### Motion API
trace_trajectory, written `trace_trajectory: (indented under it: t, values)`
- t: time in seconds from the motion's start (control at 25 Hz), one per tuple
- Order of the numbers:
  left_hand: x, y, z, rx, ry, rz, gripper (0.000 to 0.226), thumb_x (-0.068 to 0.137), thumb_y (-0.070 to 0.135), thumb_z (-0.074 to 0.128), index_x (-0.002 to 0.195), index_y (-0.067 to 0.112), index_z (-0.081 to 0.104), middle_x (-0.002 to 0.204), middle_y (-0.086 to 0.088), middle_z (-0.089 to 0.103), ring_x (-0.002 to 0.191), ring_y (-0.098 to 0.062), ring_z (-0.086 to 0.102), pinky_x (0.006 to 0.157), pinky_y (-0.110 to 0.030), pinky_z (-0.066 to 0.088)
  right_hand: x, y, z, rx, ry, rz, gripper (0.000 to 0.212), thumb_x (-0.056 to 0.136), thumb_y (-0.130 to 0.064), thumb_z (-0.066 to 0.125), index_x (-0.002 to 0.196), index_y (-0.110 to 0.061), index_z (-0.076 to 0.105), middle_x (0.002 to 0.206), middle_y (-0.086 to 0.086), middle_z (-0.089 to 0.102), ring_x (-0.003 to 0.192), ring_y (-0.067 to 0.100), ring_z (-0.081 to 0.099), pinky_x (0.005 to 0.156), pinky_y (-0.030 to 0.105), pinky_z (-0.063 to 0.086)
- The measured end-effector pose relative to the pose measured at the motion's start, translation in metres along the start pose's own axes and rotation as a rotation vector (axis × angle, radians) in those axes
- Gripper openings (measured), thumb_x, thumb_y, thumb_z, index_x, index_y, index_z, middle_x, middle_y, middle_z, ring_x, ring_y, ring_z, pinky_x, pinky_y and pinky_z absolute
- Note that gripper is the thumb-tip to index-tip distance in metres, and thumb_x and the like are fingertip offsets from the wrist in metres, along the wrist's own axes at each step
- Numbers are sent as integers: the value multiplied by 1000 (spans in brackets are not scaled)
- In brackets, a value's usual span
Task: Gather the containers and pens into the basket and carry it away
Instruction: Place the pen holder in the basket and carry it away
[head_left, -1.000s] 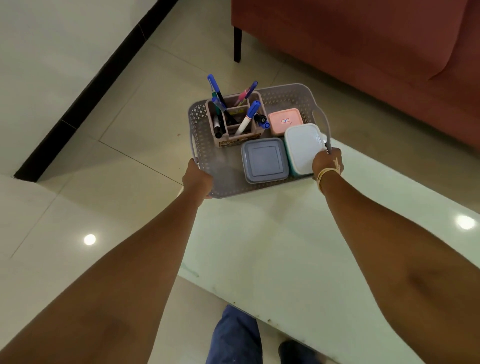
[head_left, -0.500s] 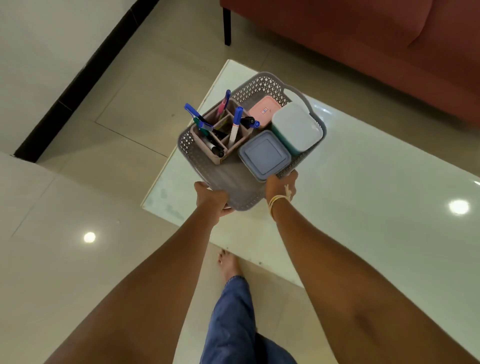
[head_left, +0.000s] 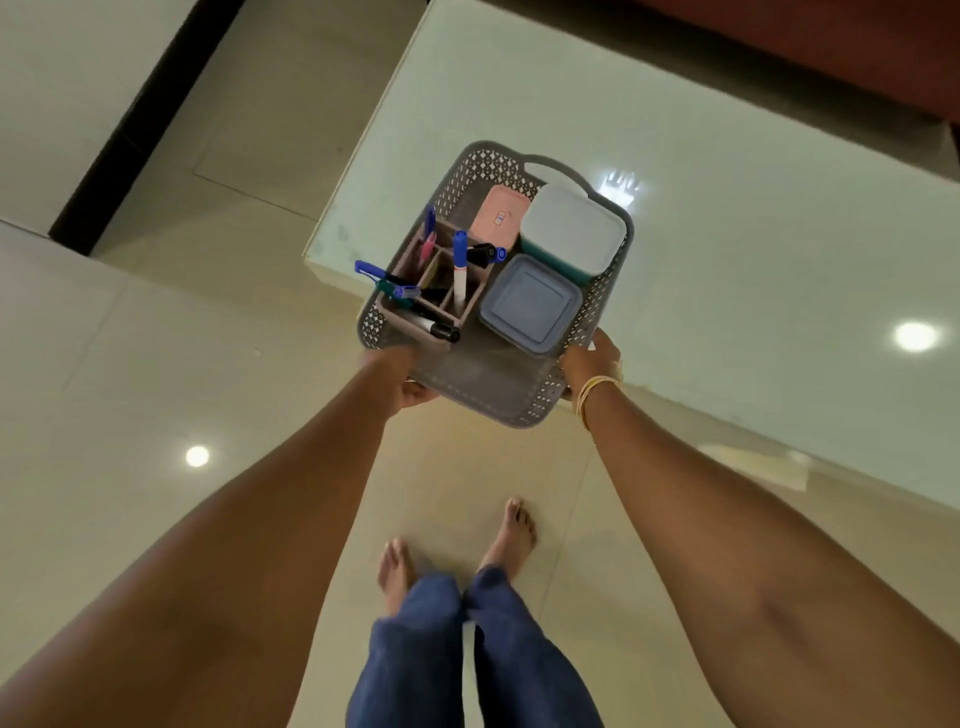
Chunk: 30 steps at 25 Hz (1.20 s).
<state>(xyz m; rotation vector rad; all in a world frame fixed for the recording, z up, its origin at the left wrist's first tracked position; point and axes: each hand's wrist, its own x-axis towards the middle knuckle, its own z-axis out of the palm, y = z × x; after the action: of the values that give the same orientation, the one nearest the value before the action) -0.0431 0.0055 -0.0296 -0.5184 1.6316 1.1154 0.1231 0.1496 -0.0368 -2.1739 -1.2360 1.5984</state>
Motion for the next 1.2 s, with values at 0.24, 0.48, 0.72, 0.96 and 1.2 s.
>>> trace_trajectory:
  t: [0.24,0.48,0.72,0.96,1.2]
  values:
    - [-3,-78,-66,65,77,10,43,91,-15,40,128,5,49,123,-22,62,91,-35,66,48,-41,56,-56,84,-9,-20,-10,-43,50,78,-2,43,110,-34,65,103,8,71,100,33,67,85,52,58]
    - [-31,-154,-147,24,138,-5,42,90,-14,40,126,6,51,121,-21,63,84,-33,66,41,-36,56,-118,179,1,-7,-21,-53,35,76,-1,44,72,-32,60,94,11,71,94,36,69,80,56,59]
    - [-51,-205,-196,13,177,-52,41,92,-12,41,127,7,52,119,-19,64,85,-33,67,43,-37,58,-155,235,6,12,-109,12,39,81,2,47,87,-34,62,98,9,72,87,31,70,65,47,62]
    - [-46,-238,-204,5,208,-81,33,94,-8,41,119,5,57,109,-20,68,79,-32,69,43,-35,57,-154,257,3,-74,-199,5,42,82,3,52,108,-29,63,107,11,70,95,34,68,74,54,60]
    - [-16,-251,-190,-2,193,-77,36,95,-9,40,124,6,54,114,-18,67,91,-32,70,42,-35,57,-129,269,6,-96,-203,-54,40,86,0,56,117,-24,63,110,11,70,96,34,69,73,48,62]
